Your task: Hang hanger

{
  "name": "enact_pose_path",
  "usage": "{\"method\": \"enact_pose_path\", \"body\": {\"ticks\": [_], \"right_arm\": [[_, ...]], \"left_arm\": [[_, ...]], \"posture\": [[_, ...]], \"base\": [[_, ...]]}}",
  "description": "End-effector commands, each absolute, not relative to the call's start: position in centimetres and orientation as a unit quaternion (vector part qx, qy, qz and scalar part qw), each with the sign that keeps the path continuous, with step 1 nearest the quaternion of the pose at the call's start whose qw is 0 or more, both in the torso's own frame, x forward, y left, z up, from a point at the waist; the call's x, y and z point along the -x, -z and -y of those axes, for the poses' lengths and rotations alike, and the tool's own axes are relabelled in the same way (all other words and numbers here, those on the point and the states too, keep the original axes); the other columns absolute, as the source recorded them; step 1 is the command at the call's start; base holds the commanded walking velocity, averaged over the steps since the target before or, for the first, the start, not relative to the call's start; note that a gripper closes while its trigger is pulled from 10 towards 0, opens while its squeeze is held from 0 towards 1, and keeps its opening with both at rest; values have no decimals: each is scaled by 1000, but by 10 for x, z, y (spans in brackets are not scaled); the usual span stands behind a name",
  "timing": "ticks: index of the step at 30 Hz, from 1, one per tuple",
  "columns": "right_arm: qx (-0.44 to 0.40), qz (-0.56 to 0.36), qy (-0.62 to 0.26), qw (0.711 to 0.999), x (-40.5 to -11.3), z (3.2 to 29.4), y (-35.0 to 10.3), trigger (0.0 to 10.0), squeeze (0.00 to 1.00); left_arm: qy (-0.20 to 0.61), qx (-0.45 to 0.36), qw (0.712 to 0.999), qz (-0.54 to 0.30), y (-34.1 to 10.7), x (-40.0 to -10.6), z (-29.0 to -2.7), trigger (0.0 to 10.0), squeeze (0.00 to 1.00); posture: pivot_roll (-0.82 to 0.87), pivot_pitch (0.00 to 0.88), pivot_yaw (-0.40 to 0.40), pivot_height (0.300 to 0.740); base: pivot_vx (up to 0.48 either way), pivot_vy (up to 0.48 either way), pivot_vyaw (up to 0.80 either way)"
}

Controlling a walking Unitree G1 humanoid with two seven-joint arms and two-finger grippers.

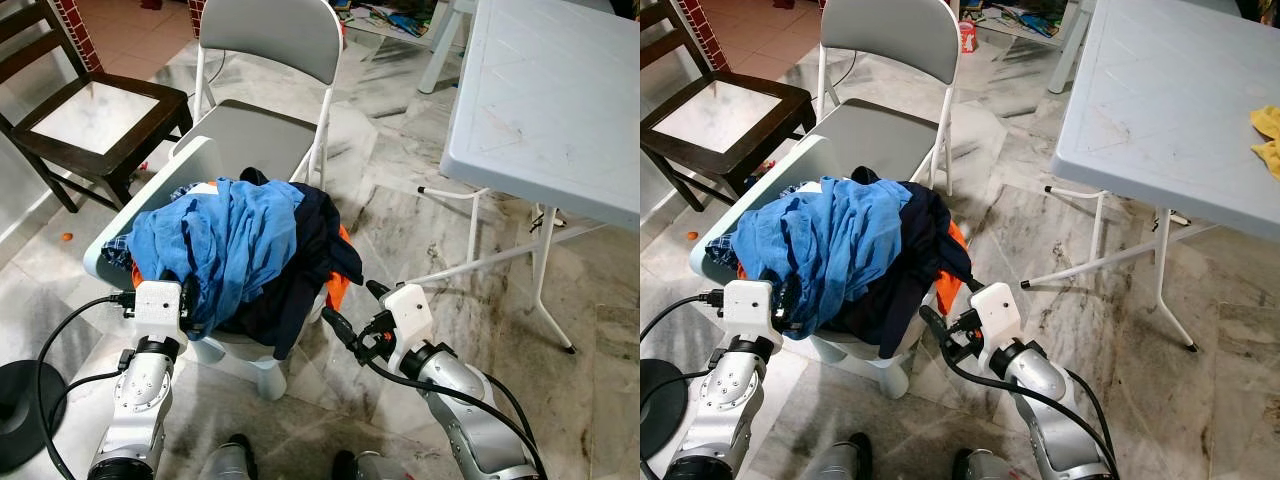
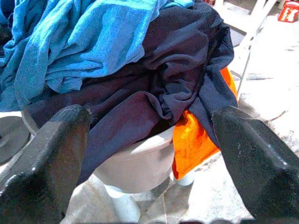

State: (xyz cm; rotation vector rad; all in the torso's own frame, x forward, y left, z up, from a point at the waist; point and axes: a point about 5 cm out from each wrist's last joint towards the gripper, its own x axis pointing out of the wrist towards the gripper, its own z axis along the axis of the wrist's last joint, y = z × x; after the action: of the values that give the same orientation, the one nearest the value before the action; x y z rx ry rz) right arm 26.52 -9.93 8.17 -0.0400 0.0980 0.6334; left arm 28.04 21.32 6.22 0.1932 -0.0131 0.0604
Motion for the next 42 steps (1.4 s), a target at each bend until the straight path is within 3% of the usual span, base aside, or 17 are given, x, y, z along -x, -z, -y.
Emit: {"method": "enact_pose_path", "body": {"ticks": [1, 10, 24, 28, 42], "right_arm": [[20, -56, -304, 951, -263, 103, -77, 10000, 0], [20, -56, -301, 952, -264, 103, -77, 10000, 0], [16, -51, -287, 957, -267, 105, -78, 10000, 0], [1, -33, -241, 970, -275, 111, -83, 10000, 0], [-26, -23, -188, 982, -287, 110, -83, 10000, 0]], "left_arm": [[-32, -95, 995, 14, -64, -279, -213, 0, 0], [-31, -94, 995, 22, -66, -281, -212, 0, 0], [0, -107, 986, 124, -107, -292, -193, 0, 0], [28, -106, 973, 205, -151, -305, -177, 0, 0], [62, -90, 933, 344, -255, -339, -159, 0, 0]], "posture": [[32, 200, -45, 740], [31, 199, -42, 740], [32, 198, -38, 740], [38, 200, -23, 740], [68, 171, 28, 740]], "base": [[0, 0, 0], [0, 0, 0], [0, 0, 0], [0, 0, 0], [0, 0, 0]]}}
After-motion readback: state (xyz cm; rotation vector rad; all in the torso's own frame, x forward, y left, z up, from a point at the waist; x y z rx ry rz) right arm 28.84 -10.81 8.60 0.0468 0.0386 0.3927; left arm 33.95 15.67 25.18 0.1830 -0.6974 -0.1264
